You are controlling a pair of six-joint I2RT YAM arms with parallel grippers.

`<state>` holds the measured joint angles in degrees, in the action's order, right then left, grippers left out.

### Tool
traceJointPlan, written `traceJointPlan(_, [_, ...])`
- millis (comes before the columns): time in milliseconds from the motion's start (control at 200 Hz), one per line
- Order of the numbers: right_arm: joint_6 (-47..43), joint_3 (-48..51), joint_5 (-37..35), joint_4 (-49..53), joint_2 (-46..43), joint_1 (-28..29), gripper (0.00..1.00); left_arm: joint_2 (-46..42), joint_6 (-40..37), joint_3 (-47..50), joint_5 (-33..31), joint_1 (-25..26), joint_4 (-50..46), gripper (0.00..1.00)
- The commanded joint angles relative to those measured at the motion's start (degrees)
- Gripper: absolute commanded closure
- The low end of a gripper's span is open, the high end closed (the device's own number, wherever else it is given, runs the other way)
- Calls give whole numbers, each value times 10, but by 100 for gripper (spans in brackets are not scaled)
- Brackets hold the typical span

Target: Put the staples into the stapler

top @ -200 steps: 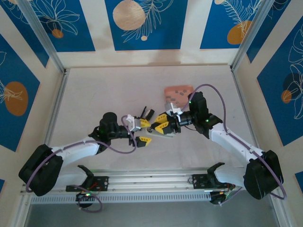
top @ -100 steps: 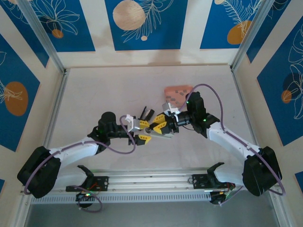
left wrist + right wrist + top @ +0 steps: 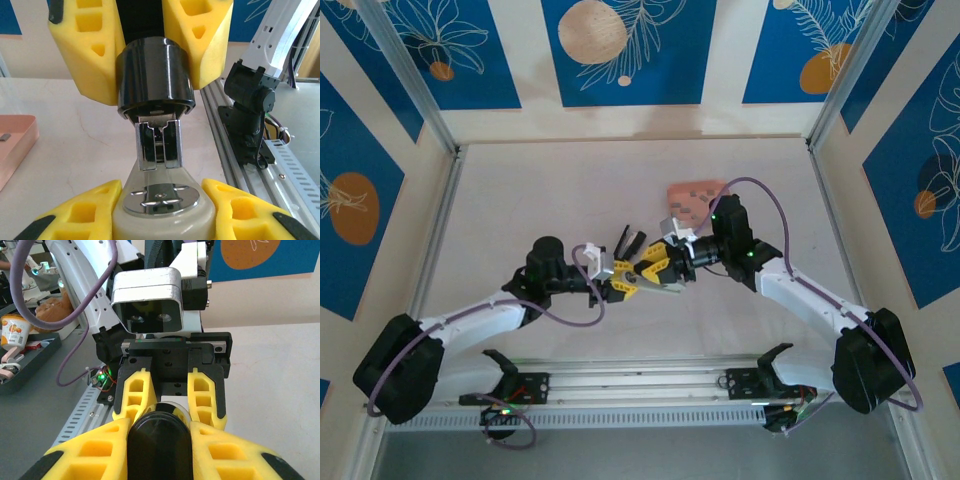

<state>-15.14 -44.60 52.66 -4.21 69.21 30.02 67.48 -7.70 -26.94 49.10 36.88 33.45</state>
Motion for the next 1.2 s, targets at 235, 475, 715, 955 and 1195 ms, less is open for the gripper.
traceJointPlan(235, [-31,-31,-22,78,8,6,60,-49,-72,-35,-19,1,-88,89])
traceJointPlan(475, [-56,-61,-31,119,36,17,50,-55,-88,-41,-24,1,-115,89])
traceJointPlan(715, [-73,-74,-29,146,50,29,46,-57,-86,-40,-29,0,-110,89])
traceJointPlan(955, [-83,-74,-41,163,51,32,46,-58,-83,-40,-30,0,-102,89])
traceJointPlan(1195, [-85,-78,-37,167,52,33,49,-61,-82,-40,-31,1,-103,89])
